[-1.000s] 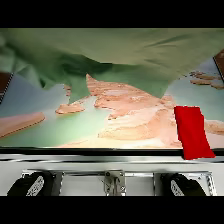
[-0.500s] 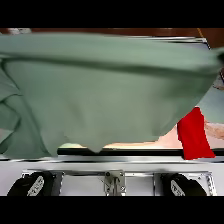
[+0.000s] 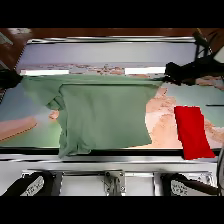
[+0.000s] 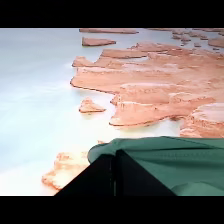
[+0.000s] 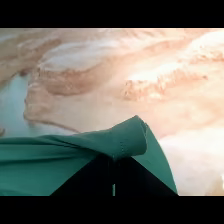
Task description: Fold the shirts.
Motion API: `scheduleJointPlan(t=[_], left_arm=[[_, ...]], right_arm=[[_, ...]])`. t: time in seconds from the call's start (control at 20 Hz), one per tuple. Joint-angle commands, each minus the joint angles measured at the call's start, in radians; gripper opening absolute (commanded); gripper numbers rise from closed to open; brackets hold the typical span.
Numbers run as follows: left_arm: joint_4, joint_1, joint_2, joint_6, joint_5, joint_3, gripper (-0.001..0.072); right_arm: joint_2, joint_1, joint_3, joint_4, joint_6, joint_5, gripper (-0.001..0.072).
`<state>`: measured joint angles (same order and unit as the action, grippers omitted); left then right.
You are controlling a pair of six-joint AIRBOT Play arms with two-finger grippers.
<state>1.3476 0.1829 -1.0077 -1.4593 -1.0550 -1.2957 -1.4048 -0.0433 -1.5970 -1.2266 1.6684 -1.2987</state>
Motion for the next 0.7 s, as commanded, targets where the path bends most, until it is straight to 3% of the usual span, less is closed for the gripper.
scheduleJointPlan(t=[0.0, 0.15, 0.35, 0.4, 0.45, 0.5, 0.55, 0.65], left_arm=[[-0.017, 0.0, -0.169, 0.0, 0.141, 0.038, 0.0034], [-0.09, -0.004, -0.292, -0.001, 0.155, 0.039, 0.0034], [-0.163, -0.047, -0.444, -0.001, 0.127, 0.038, 0.0035], [-0.182, -0.059, -0.469, -0.002, 0.106, 0.038, 0.0035], [-0.198, -0.069, -0.486, -0.001, 0.085, 0.038, 0.0036], [-0.196, -0.075, -0.491, 0.0, 0.065, 0.038, 0.009], [-0.193, -0.07, -0.488, 0.016, 0.033, 0.031, 0.0251], [-0.128, -0.034, -0.486, 0.025, -0.111, -0.029, 0.0702]], right_arm=[[-0.146, 0.0, 0.024, -0.045, 0.081, 0.332, 0.0058], [-0.217, 0.0, 0.024, 0.014, 0.122, 0.39, 0.0058], [-0.317, 0.016, 0.024, 0.043, 0.122, 0.294, 0.0066], [-0.33, 0.023, 0.024, 0.045, 0.122, 0.282, 0.0132], [-0.333, 0.028, 0.024, 0.048, 0.117, 0.282, 0.0367], [-0.328, 0.027, 0.023, 0.069, 0.096, 0.282, 0.0611], [-0.312, 0.023, 0.023, 0.09, 0.07, 0.275, 0.0635], [-0.255, -0.008, 0.023, 0.09, 0.014, 0.225, 0.0635]])
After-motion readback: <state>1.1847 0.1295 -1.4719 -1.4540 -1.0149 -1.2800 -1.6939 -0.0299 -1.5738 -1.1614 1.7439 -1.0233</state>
